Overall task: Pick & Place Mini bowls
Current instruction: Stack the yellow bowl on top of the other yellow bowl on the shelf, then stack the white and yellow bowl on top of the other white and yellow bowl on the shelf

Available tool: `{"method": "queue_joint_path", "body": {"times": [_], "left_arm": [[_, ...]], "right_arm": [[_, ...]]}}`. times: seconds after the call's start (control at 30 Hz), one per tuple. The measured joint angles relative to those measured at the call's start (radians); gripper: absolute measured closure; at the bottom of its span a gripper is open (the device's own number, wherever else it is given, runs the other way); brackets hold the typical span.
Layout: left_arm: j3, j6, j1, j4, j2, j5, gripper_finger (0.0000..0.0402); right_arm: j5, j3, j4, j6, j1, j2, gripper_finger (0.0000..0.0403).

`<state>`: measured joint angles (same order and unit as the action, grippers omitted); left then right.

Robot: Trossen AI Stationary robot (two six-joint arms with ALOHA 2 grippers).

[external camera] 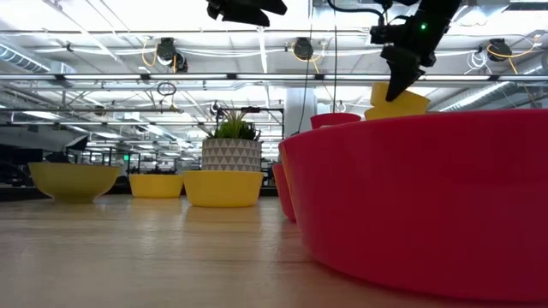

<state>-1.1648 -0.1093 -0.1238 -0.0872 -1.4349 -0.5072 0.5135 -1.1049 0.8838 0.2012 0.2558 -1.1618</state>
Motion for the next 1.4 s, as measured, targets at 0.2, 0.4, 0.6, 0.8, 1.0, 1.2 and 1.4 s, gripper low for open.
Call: {"method": "queue_joint_path", "body": {"times": [0.2, 0.4, 0.6, 0.8, 1.0, 1.2, 1.4], "left_arm": [[0.0, 0.0, 0.0, 0.001, 0.0, 0.0, 0.0062], [0.0, 0.001, 0.0, 0.001, 0.0, 0.0, 0.0062], [0.0, 0.003, 0.0, 0.001, 0.0, 0.0, 0.0062], [0.0, 0.003, 0.0, 0.001, 0.0, 0.0, 0.0062], [0.0, 0.003, 0.003, 0.001, 0.0, -0.001, 0.0062], [0.0, 0.002, 0.021, 0.002, 0.0, -0.001, 0.0062], [0.0, 0.002, 0.045, 0.001, 0.0, -0.001, 0.0062]], "right_arm": [[-0.003, 0.0, -0.003, 0.0, 0.0, 0.0, 0.0403], [-0.022, 0.0, -0.003, -0.003, 0.0, 0.0, 0.0396], [-0.02, 0.0, -0.003, -0.011, 0.0, 0.0, 0.0358], [0.009, 0.0, -0.027, -0.083, 0.0, 0.01, 0.0309], [0.062, -0.001, -0.058, -0.174, 0.0, 0.036, 0.0277], [0.061, -0.001, -0.072, -0.196, -0.048, 0.078, 0.0276], [0.034, -0.068, -0.073, -0.146, -0.154, 0.114, 0.0284]]}}
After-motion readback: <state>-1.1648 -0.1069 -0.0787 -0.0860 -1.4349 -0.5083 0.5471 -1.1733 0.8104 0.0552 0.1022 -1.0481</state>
